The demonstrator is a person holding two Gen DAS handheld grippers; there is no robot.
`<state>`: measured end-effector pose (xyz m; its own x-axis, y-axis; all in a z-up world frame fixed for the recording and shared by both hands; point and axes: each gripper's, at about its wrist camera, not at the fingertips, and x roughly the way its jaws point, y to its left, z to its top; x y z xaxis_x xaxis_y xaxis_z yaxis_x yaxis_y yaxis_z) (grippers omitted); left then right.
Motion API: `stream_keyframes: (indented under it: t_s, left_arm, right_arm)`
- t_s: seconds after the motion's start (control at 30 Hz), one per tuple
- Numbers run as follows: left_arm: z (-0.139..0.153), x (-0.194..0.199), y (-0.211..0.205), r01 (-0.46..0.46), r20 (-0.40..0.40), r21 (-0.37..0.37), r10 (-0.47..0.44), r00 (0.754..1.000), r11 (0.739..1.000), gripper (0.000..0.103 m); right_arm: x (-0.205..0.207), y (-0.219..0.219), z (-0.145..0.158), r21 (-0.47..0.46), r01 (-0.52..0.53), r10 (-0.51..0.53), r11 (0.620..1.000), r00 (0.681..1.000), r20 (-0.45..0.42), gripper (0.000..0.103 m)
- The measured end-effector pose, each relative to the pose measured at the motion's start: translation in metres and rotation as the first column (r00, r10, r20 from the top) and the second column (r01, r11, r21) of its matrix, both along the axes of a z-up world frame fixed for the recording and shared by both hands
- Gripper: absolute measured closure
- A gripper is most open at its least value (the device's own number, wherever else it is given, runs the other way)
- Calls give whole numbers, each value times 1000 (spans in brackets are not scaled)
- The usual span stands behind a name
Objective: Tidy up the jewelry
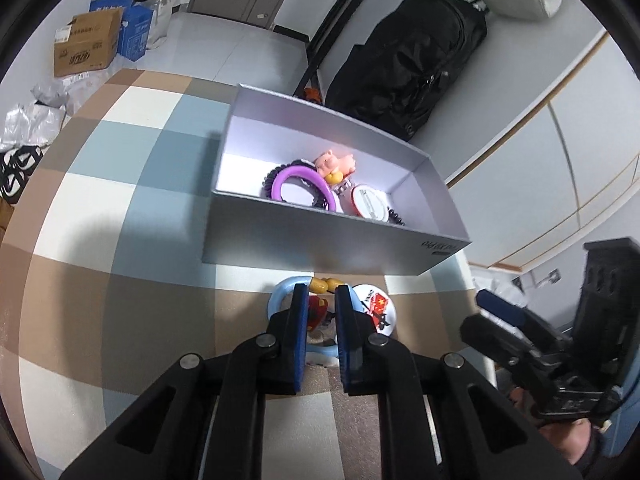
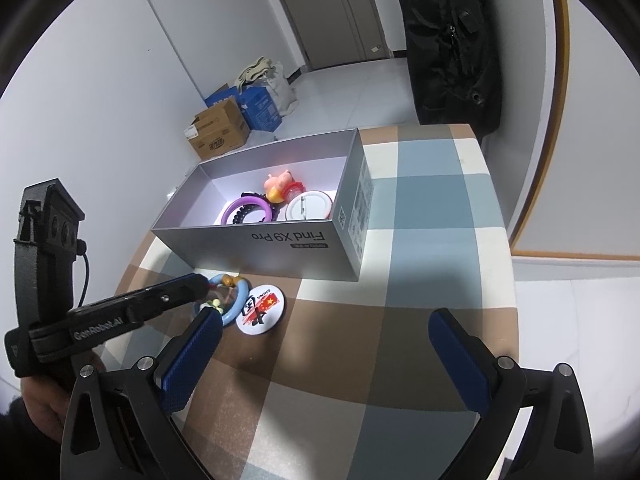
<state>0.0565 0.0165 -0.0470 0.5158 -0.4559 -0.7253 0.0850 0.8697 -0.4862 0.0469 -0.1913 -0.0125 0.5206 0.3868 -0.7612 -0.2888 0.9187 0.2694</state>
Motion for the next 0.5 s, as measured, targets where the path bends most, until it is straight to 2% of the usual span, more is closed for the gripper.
stream_keyframes:
  t_s: [0.23,0.3,0.47,0.5]
  left_arm:
    - [4,1,17,-41,-7,-102,40,999,994,95]
    - [8,0,15,-41,14,-27,41,999,999,95]
    - [10,-5,8,-12,59,101,6,998,995,95]
    - [10,-5,9,0,57,80,-4,998,997,95]
  right_arm:
    - [0,9,2,24,-30,29,999,1000,8,0]
    - [-2,14,3,44,-55,55,997,998,9,0]
    - [-6,30,1,33,-122,122,992,993,5,0]
    - [-7,34,1,35,-143,143,989,990,5,0]
